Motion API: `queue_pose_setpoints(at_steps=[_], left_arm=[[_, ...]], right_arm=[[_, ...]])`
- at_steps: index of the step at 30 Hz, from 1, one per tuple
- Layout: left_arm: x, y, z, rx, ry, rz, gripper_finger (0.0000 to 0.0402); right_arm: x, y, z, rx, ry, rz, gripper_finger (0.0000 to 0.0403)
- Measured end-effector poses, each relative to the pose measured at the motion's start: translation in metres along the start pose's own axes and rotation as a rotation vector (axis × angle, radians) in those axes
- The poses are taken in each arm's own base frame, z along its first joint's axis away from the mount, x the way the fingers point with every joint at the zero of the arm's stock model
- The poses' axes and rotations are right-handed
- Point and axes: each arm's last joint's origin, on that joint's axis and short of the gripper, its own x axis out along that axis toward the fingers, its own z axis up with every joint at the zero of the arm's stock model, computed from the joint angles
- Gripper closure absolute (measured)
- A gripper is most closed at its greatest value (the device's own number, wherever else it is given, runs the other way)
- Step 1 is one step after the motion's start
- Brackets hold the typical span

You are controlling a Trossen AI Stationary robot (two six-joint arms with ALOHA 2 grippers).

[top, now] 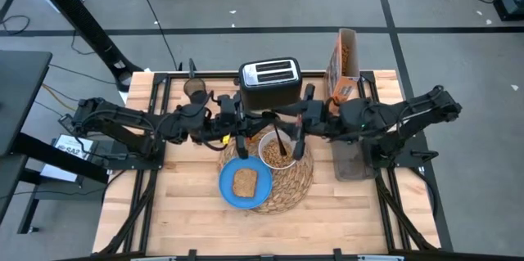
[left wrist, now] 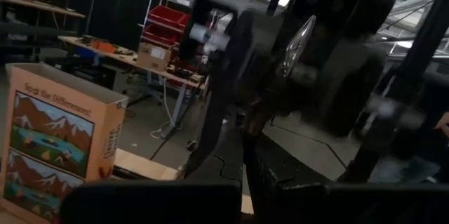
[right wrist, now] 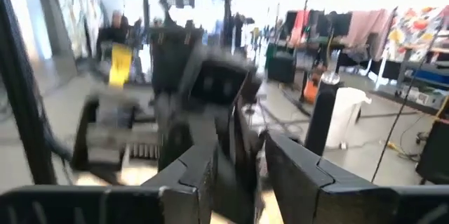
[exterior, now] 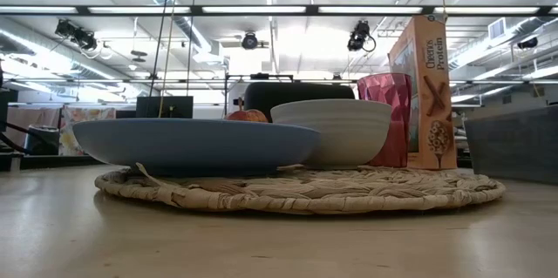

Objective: Arrange a breakfast setting
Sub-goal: Put the black spoon on top of the brown table mat to the right of the white bowl

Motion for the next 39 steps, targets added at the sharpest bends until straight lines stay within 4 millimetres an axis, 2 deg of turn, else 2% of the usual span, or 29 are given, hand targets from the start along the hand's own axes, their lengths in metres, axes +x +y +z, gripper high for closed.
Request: queue_pose_setpoints(at_steps=[3, 16, 18, 22, 27, 30, 33, 36, 39], left_arm=[[0.0, 0.0, 0.0, 0.0, -0.002, 0.002, 0.0393], [0.0, 0.0, 0.001, -0.01, -0.008, 0.007, 0.0392], [0.0, 0.0, 0.001, -0.009, -0.008, 0.007, 0.0387], [0.0, 0.0, 0.0, 0.004, 0.002, -0.004, 0.0349], [-0.004, 0.0, 0.003, 0.052, 0.016, -0.011, 0.0267], [-0.014, 0.001, 0.014, 0.104, 0.037, -0.005, 0.0213], [-0.034, 0.002, 0.026, 0.184, 0.106, 0.003, 0.0174], [-0.062, 0.004, 0.046, 0.221, 0.134, 0.0, 0.0158], [-0.091, 0.006, 0.067, 0.216, 0.133, -0.013, 0.0158]], right_arm=[[0.0, -0.002, 0.005, 0.023, -0.04, -0.006, 0.0285], [0.001, -0.004, 0.0, -0.006, 0.007, -0.051, 0.0387], [0.001, -0.005, 0.0, -0.008, 0.008, -0.06, 0.0392], [0.001, -0.004, 0.0, 0.009, 0.007, -0.066, 0.0394], [-0.005, -0.009, 0.005, 0.052, -0.008, -0.118, 0.0395], [-0.015, -0.012, 0.013, 0.105, -0.033, -0.139, 0.0395], [-0.031, -0.018, 0.018, 0.165, -0.008, -0.171, 0.0395], [-0.051, -0.025, 0.015, 0.27, 0.075, -0.218, 0.0395], [-0.068, -0.028, 0.001, 0.405, 0.203, -0.269, 0.0395]])
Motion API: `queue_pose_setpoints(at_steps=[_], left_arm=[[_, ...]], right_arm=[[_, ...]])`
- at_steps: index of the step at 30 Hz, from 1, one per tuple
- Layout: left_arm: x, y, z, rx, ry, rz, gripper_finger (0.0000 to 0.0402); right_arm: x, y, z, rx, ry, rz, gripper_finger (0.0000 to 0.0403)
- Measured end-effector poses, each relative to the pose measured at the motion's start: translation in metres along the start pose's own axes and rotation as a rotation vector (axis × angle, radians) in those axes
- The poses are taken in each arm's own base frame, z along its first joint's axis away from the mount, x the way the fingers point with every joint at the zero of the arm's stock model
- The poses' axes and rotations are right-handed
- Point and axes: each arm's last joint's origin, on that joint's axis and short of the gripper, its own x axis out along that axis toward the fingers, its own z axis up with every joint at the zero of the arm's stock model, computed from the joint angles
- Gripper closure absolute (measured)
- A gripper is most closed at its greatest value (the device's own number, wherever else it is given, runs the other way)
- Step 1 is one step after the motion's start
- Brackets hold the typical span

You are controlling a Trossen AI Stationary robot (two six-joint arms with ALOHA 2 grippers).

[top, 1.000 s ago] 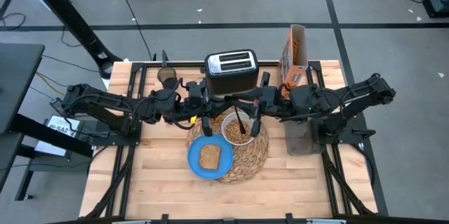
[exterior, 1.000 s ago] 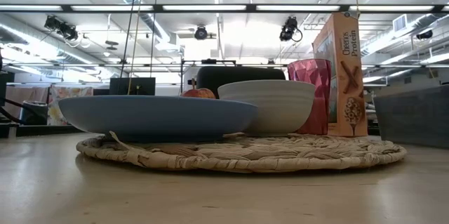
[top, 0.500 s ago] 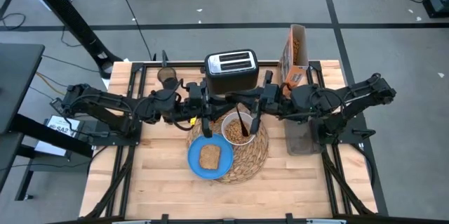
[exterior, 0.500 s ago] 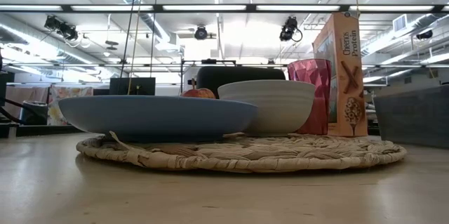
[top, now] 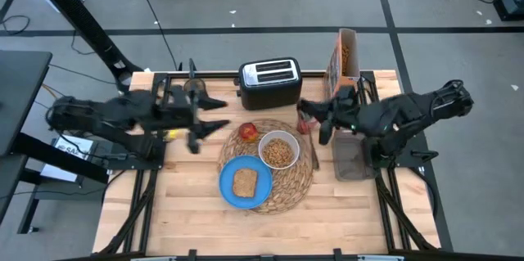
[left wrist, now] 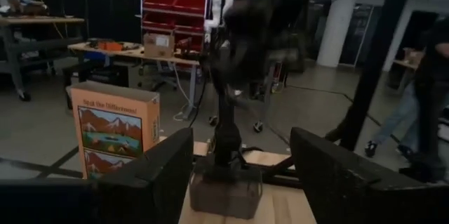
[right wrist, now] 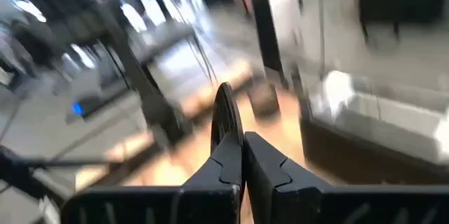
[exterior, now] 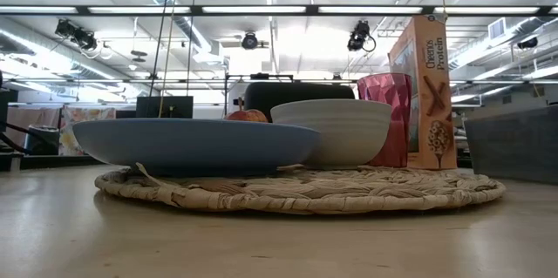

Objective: Arrange a breakfast setting
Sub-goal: Put the black spoon on top of the brown table mat to the right of the white bowl

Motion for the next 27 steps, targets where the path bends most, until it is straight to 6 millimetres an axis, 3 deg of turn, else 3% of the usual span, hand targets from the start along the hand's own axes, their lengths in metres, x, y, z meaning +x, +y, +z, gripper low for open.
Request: queue_pose_setpoints(at_steps=[3, 7, 12, 15, 19, 27], left_arm=[[-0.028, 0.003, 0.012, -0.01, -0.019, -0.025, 0.0165], [-0.051, 0.004, 0.023, -0.028, -0.067, -0.071, 0.0175], [-0.061, -0.001, 0.026, -0.023, -0.083, -0.119, 0.0183], [-0.061, -0.003, 0.025, -0.022, -0.076, -0.135, 0.0184], [-0.061, -0.004, 0.025, -0.023, -0.074, -0.14, 0.0184], [-0.061, -0.004, 0.025, -0.025, -0.077, -0.14, 0.0185]], right_arm=[[-0.006, -0.007, -0.027, 0.109, 0.157, -0.089, 0.0395], [-0.003, -0.011, -0.081, 0.248, 0.305, -0.234, 0.0395], [0.011, -0.021, -0.155, 0.405, 0.448, -0.381, 0.0395], [0.019, -0.031, -0.189, 0.456, 0.508, -0.444, 0.0395], [0.031, -0.05, -0.218, 0.505, 0.543, -0.529, 0.0395], [0.06, -0.075, -0.239, 0.446, 0.583, -0.556, 0.0395]])
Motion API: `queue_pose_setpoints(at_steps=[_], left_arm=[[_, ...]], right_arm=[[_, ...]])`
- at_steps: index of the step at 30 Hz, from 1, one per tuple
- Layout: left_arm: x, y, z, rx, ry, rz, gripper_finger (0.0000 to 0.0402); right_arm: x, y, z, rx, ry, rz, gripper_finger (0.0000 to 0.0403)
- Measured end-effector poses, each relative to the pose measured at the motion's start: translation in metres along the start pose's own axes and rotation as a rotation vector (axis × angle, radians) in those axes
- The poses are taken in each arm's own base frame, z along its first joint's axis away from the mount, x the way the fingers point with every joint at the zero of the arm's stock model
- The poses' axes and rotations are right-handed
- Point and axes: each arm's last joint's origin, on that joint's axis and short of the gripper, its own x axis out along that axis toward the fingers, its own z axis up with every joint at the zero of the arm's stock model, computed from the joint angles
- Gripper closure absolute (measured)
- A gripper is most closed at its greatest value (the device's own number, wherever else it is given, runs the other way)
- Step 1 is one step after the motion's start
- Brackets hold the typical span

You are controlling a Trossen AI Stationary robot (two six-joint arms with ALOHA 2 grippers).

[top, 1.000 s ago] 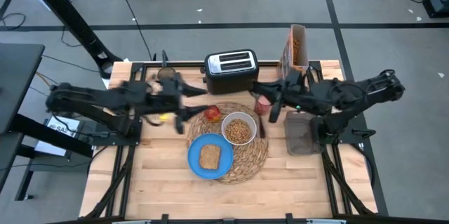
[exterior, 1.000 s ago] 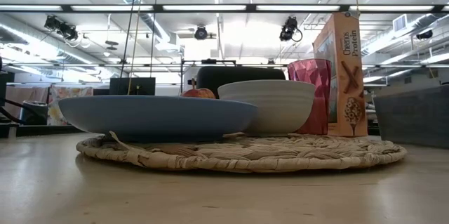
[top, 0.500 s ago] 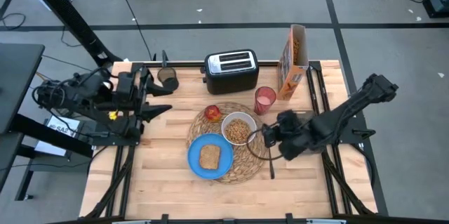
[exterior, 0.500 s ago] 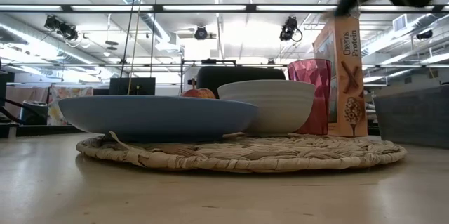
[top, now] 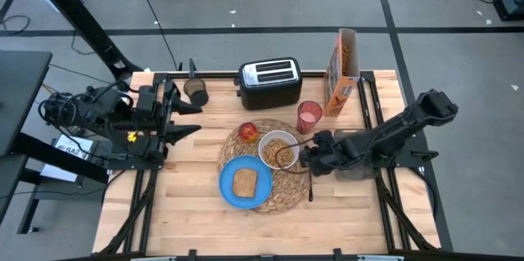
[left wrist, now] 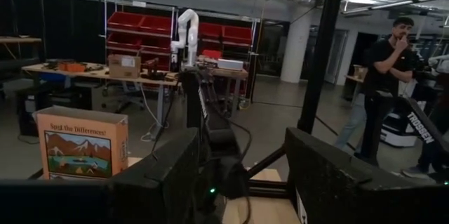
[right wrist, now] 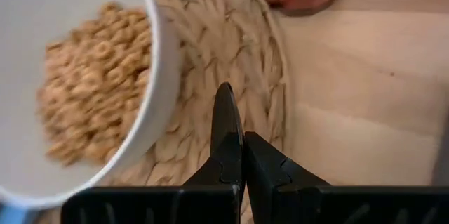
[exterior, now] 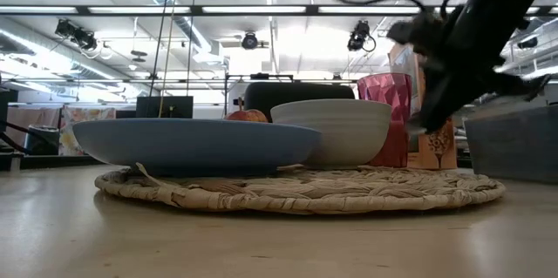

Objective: Arrange a breakfast setting
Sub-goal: Put the black spoon on top of the brown table mat to the right of the white bowl

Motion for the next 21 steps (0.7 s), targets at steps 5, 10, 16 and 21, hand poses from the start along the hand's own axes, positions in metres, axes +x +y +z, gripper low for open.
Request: queue_pose_setpoints(at_steps=[5, 10, 16, 21], left_arm=[[0.0, 0.0, 0.0, -0.019, 0.001, -0.001, 0.0185], [0.0, 0.0, 0.0, -0.022, 0.004, 0.0, 0.0185], [0.0, 0.0, -0.001, -0.022, 0.009, 0.0, 0.0185], [0.0, 0.0, -0.002, -0.019, 0.016, 0.002, 0.0185]], right_arm=[[0.017, -0.004, 0.007, 0.03, -0.008, -0.032, 0.0395], [0.031, -0.002, 0.007, 0.029, -0.013, -0.039, 0.0395], [0.039, 0.001, 0.003, 0.025, -0.004, -0.05, 0.0395], [0.033, 0.004, 0.005, -0.004, -0.01, -0.054, 0.0395]])
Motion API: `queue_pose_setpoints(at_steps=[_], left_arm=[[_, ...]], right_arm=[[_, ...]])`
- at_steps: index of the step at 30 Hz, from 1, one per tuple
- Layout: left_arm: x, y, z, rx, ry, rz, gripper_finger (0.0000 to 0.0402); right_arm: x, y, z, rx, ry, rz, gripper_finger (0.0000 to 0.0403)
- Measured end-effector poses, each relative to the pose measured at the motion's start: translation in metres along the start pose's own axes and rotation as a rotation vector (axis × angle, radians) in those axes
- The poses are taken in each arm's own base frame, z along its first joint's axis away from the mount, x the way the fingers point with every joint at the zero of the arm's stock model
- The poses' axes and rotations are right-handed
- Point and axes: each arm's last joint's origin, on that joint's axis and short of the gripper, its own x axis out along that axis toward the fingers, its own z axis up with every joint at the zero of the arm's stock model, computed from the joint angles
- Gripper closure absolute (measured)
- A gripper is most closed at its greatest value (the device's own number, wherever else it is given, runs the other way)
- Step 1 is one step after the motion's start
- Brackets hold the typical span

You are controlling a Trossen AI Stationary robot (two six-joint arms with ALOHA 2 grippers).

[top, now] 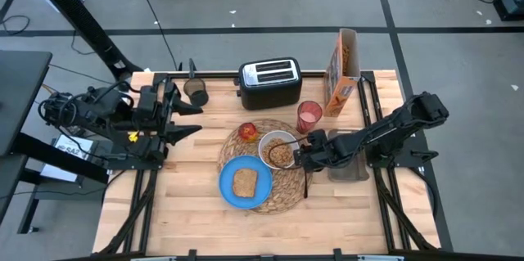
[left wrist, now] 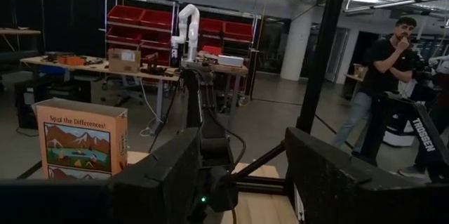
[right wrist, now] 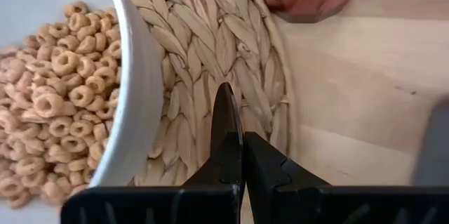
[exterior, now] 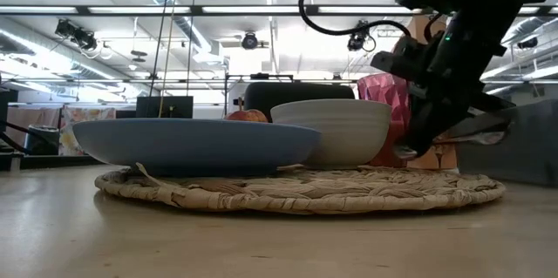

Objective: Arrange a breakfast setting
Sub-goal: Put the black spoon on top of the brown table mat to the right of the white bowl

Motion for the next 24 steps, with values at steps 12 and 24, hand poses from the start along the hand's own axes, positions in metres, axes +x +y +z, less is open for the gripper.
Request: queue_pose_setpoints(at_steps=[12, 24], left_arm=[[0.0, 0.0, -0.001, 0.004, 0.012, 0.001, 0.0185], [0.0, 0.0, -0.002, 0.007, 0.021, 0.002, 0.0185]], right_arm=[[0.01, -0.001, -0.003, -0.027, 0.003, -0.04, 0.0387], [0.012, 0.0, 0.001, -0.019, 0.025, -0.04, 0.0352]])
